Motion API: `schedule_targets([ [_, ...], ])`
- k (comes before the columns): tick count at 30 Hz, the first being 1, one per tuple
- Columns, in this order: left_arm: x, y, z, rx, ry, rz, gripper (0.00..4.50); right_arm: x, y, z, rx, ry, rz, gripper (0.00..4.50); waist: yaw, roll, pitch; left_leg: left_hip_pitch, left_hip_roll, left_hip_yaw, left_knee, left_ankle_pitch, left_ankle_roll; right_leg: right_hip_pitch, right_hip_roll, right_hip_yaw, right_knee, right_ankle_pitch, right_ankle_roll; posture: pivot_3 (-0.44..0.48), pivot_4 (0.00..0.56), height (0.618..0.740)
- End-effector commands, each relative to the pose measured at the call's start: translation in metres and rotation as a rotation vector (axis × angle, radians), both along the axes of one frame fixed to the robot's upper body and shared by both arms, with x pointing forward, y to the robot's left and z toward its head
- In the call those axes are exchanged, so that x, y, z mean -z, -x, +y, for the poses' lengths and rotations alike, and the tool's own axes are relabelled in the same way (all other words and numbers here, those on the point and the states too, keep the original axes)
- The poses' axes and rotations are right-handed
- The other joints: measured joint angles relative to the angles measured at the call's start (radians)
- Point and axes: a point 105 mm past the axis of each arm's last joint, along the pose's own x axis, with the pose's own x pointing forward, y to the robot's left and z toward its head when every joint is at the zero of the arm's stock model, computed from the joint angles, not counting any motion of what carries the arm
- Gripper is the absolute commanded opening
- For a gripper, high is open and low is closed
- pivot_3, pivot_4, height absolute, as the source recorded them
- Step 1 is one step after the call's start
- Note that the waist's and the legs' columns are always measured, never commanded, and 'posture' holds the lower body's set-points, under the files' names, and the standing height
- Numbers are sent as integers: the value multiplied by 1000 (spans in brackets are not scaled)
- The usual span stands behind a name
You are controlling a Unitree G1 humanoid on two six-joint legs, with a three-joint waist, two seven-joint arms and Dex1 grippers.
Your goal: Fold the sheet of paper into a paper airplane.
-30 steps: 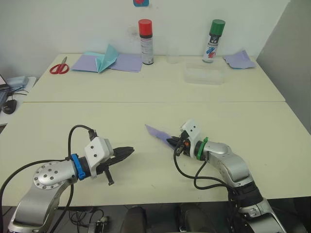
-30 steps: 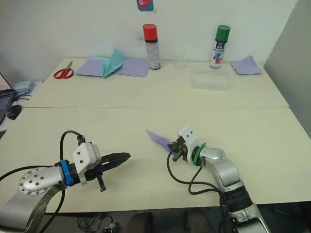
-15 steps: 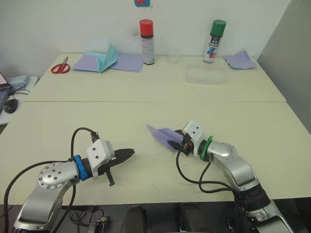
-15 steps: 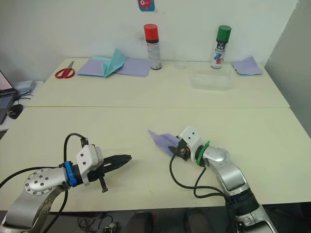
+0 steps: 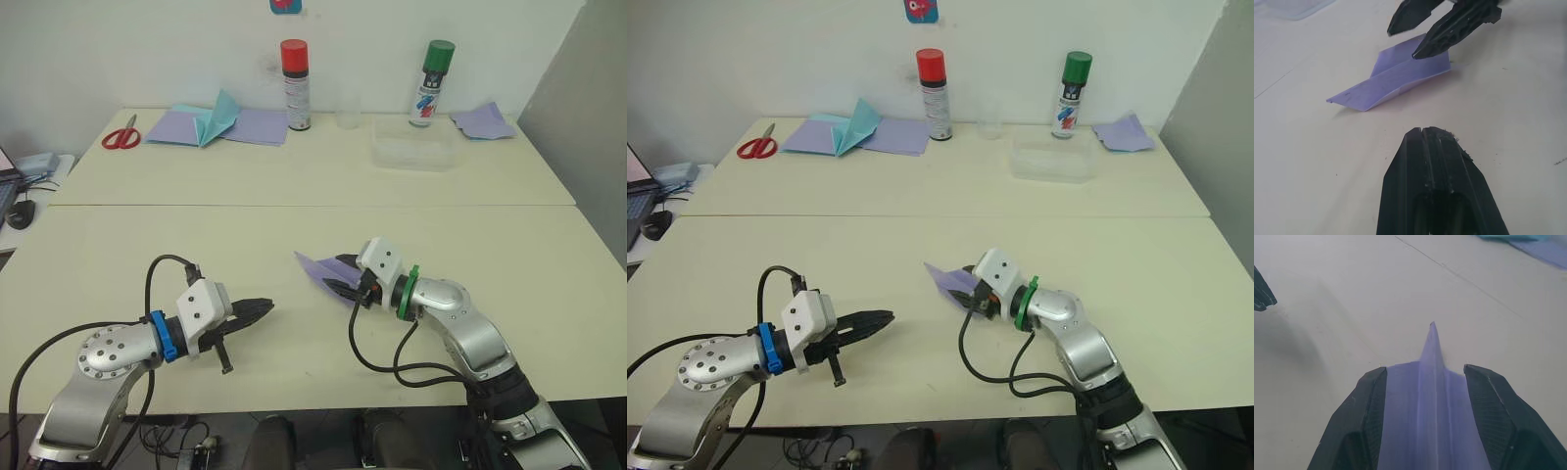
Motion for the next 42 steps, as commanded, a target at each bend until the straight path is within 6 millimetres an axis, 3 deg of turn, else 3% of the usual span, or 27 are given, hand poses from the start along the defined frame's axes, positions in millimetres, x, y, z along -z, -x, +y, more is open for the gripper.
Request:
schedule_targets([
  [1, -22, 2, -10, 35, 67, -53, 0, -5, -3, 2, -4, 6, 5, 2586, 0, 0, 0, 0, 0, 0, 0, 0, 0, 0, 0, 0, 0, 0, 0, 0, 150, 740],
  [5, -33, -1, -15, 18, 119, -48, 0, 0, -2, 4, -16, 17, 48, 2586, 0, 0, 0, 0, 0, 1, 0, 0, 0, 0, 0, 1, 0, 0, 0, 0, 150, 740],
  [13, -31, -3, -15, 1, 84, -44, 2097, 4, -4, 8, 11, -12, 121, 2624, -1, 0, 0, 0, 0, 0, 0, 0, 0, 0, 1, 0, 0, 0, 0, 0, 150, 740],
  [24, -27, -2, -15, 3, 91, -8, 2097, 6, -10, 9, 34, -1, 142, 2624, 0, 0, 0, 0, -1, 0, 0, 0, 0, 0, 0, 0, 0, 0, 0, 0, 150, 740],
  [27, -27, 0, -15, 9, 106, 11, 1495, 6, -13, 9, 42, 0, 142, 2624, 0, 0, 0, 0, 0, 0, 0, 0, 0, 0, 0, 0, 0, 0, 0, 0, 150, 740],
  [32, -25, 0, -15, 2, 97, 21, 16, 7, -17, 8, 58, 1, 147, 2624, 0, 0, 0, 0, -1, 0, 0, 0, 0, 0, 0, 0, 0, 0, 0, 0, 150, 740],
  [34, -25, -1, -14, -4, 93, 18, 16, 9, -18, 8, 65, 4, 147, 2624, 0, 0, 0, 0, -1, 0, 0, 0, 0, 0, 0, 1, 0, 0, 0, 0, 150, 740],
  [37, -25, -1, -15, -4, 93, 17, 0, 12, -19, 7, 74, 17, 146, 2010, 0, 0, 0, 0, -1, 0, 0, 0, 0, 0, 0, 0, 0, 0, 0, 0, 150, 740],
  [42, -25, -1, -15, -4, 94, 15, 0, 13, -19, 7, 74, 33, 131, 201, 0, 0, 0, 0, -1, 0, 0, 0, 0, 0, 0, 0, 0, 0, 0, 0, 150, 740],
])
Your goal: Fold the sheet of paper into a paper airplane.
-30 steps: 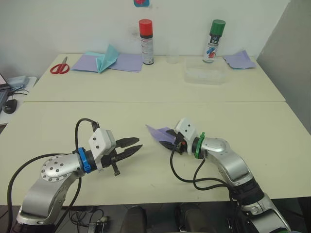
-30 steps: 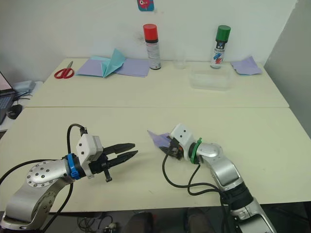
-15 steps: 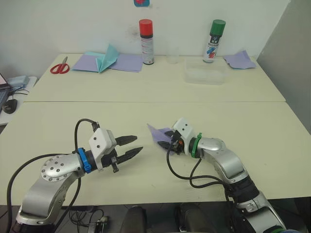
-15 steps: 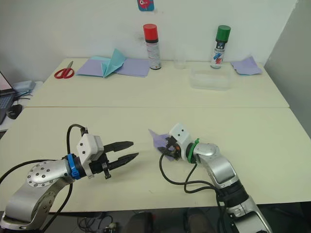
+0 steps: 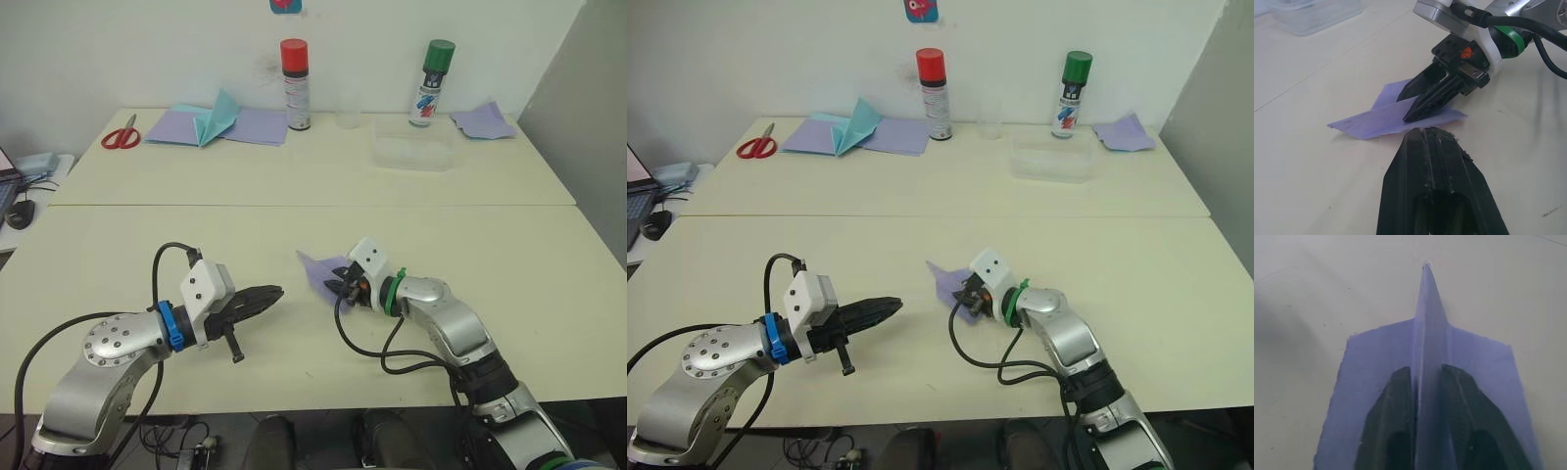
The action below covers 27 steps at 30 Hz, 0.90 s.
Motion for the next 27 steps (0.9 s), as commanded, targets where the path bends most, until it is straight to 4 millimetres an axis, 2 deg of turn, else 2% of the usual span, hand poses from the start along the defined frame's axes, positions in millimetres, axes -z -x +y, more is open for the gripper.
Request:
schedule_targets([
  [1, -10, 3, -4, 14, -10, -48, 0, -14, -3, 3, -10, -7, -66, 13, 0, 0, 0, 0, 0, 0, 0, 0, 0, 0, 0, 0, 0, 0, 0, 0, 150, 740],
  [6, -11, 4, -8, 25, -5, -47, 0, -16, -2, 0, 6, -21, -79, 13, 0, 0, 0, 0, 0, 0, 0, 0, 0, 0, 0, 0, 0, 0, 0, 0, 150, 740],
  [11, -15, 8, -21, 81, 13, -11, 0, -24, -1, -19, 41, -51, -102, 13, 1, 0, 0, 0, 0, 0, 0, 0, 0, 0, 0, 0, 0, 0, 0, 0, 150, 740],
  [15, -22, 4, -29, 147, -22, 25, 0, -49, -5, -60, 150, -53, -172, 13, 5, 0, 1, -1, -1, 0, 0, 0, 0, 0, 0, 0, 0, 0, 0, 0, 150, 740],
  [18, -32, -6, -33, 167, -17, 31, 0, -56, -6, -87, 266, -40, -181, 13, 4, -1, 0, 0, -2, 0, 1, 0, 0, 1, 0, -1, 0, 1, 1, 0, 150, 740],
  [23, -35, -17, -41, 198, -53, 27, 0, -53, -16, -116, 492, -14, -173, 13, -8, -1, 0, 0, -1, 0, 0, 0, 0, 0, 1, 0, 0, 1, 1, 0, 150, 740],
  [25, -36, -18, -46, 221, -58, 27, 0, -44, -21, -118, 579, -29, -150, 13, -11, -1, 0, 0, -1, 0, 0, 0, 0, 0, 1, 1, 0, 0, 1, 0, 150, 740],
  [27, -36, -21, -47, 232, -68, 21, 0, -32, -22, -111, 631, -42, -121, 13, -13, -1, 0, 0, 0, -1, 0, 0, 0, 0, 2, 0, 0, 0, 1, 0, 150, 740],
])
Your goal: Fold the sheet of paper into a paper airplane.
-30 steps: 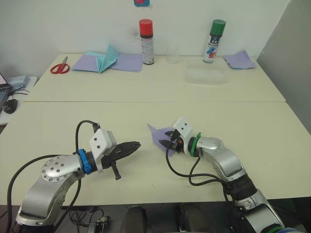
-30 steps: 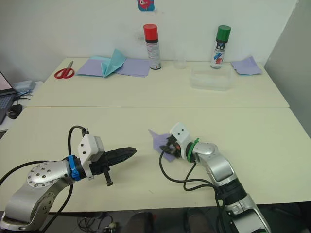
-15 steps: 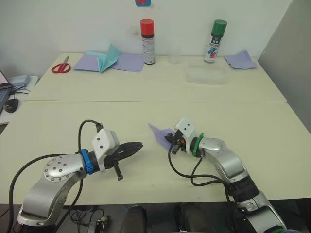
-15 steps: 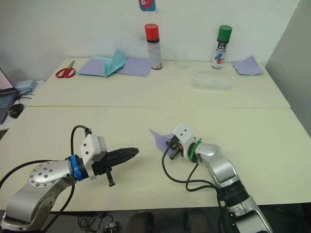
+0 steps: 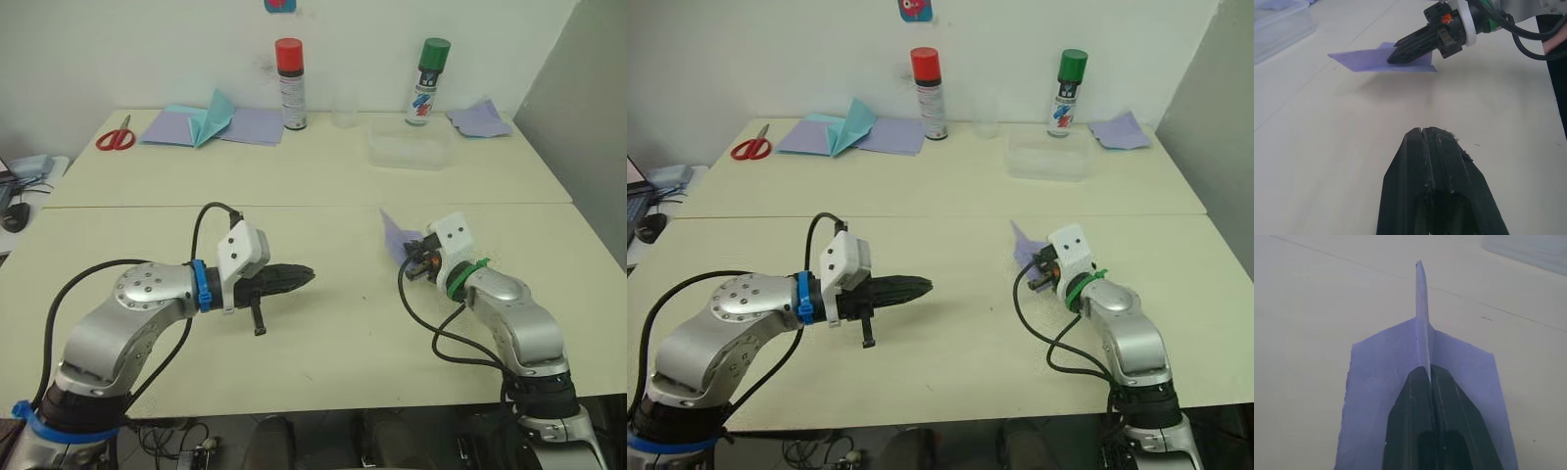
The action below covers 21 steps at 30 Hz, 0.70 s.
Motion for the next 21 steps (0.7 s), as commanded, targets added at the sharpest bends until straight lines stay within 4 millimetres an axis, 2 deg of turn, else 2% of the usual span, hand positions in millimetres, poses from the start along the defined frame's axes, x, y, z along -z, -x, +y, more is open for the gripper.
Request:
schedule_targets([
  [1, -5, -3, -3, 28, -13, -38, 0, 8, -3, 6, 89, -35, 3, 13, -1, 0, 0, 0, 0, 0, 0, 0, 0, 0, 0, 0, 0, 0, 0, 0, 150, 740],
  [7, -1, -7, 0, 26, -46, -42, 0, 23, -3, 13, 144, -96, 64, 13, -2, 0, 0, -1, -1, 1, 0, 0, 0, 0, 0, 0, 0, 0, 0, 0, 150, 740],
  [12, 1, -7, 3, 20, -49, -37, 0, 23, -3, 16, 152, -127, 85, 13, -2, 0, 0, -1, -1, 1, 0, 0, 0, 0, 0, 1, -1, 0, 1, 0, 150, 740],
  [15, 2, -6, 4, 16, -51, -36, 0, 19, -3, 21, 127, -141, 76, 579, -2, 0, 0, -1, -1, 1, 0, 0, 0, 0, 0, 0, -1, 0, 1, 0, 150, 740],
  [21, 3, -5, 8, 0, -56, -36, 0, 7, 0, 21, 83, -119, 21, 2739, -3, 0, 0, -1, -1, 0, 0, 0, 0, 0, 0, 0, 0, 0, 1, 0, 150, 740],
])
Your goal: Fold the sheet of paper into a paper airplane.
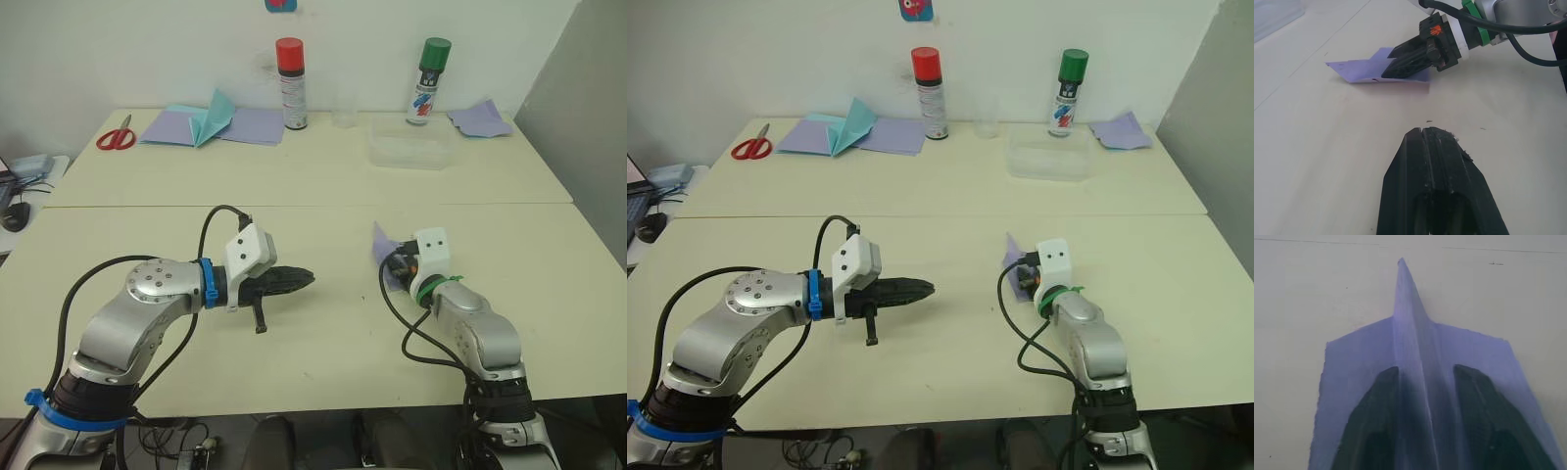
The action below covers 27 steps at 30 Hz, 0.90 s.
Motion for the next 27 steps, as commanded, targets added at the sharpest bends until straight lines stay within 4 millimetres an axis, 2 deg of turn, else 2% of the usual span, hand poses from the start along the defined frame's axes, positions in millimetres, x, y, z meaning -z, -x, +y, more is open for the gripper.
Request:
schedule_targets([
  [1, -8, 3, 4, -3, -11, -45, 0, -31, 3, 3, -53, 0, -124, 3056, 0, 0, 0, 0, 0, 0, 0, 0, 0, 0, 0, 0, 0, 0, 0, 0, 150, 740],
  [5, -6, 2, 10, -24, -17, -48, 0, -56, 10, 9, -99, -51, -200, 4458, 0, 0, 0, 0, 0, 0, 0, 0, 0, 0, 0, 0, 0, 0, 0, 0, 150, 740],
  [11, -6, 0, 16, -40, -21, -63, 0, -77, 15, 7, -164, -74, -245, 4458, 1, 0, 0, 0, 0, 0, 0, 0, 0, 0, 0, 0, 0, 0, 0, 0, 150, 740],
  [14, -8, 1, 29, -36, -41, -62, 0, -89, 29, 5, -353, -41, -250, 4458, 1, 0, 0, 0, 0, 1, 0, 0, 0, 0, 0, 0, 0, 0, 0, 0, 150, 740],
  [17, -11, 1, 49, -45, -54, -43, 0, -96, 52, -1, -593, 19, -235, 4458, 1, 0, 1, 0, 0, 1, 0, 0, 0, 0, 0, -1, -1, 0, 0, 0, 150, 740],
  [19, -15, -3, 69, -82, -73, -66, 0, -104, 71, -15, -765, 61, -227, 4458, 4, 1, 2, 0, 0, 0, 0, 0, 0, 0, 0, -1, -1, 0, 0, 0, 150, 740],
  [21, -23, -4, 97, -133, -70, -51, 539, -105, 83, -51, -879, 157, -128, 4500, 8, 2, 4, 0, 0, 0, 0, 0, 0, 0, 0, -3, -2, -1, -1, 0, 150, 740],
  [22, -27, -3, 108, -150, -74, -41, 755, -107, 83, -68, -887, 195, -88, 4500, 9, 2, 4, 0, 0, 0, -1, 0, 0, 0, 0, -3, -2, -1, -1, 0, 150, 740],
  [24, -34, -2, 121, -175, -78, -36, 1397, -112, 82, -90, -888, 237, -44, 4500, 8, 1, 4, 1, 0, 1, -1, 0, 0, 0, -1, -4, -2, -1, -1, 0, 150, 740],
  [27, -42, -4, 132, -205, -86, -48, 2331, -115, 79, -110, -879, 311, -25, 4500, 7, 1, 4, 2, 1, 1, -1, 0, 0, 0, -2, -3, -2, -1, -1, 0, 150, 740],
])
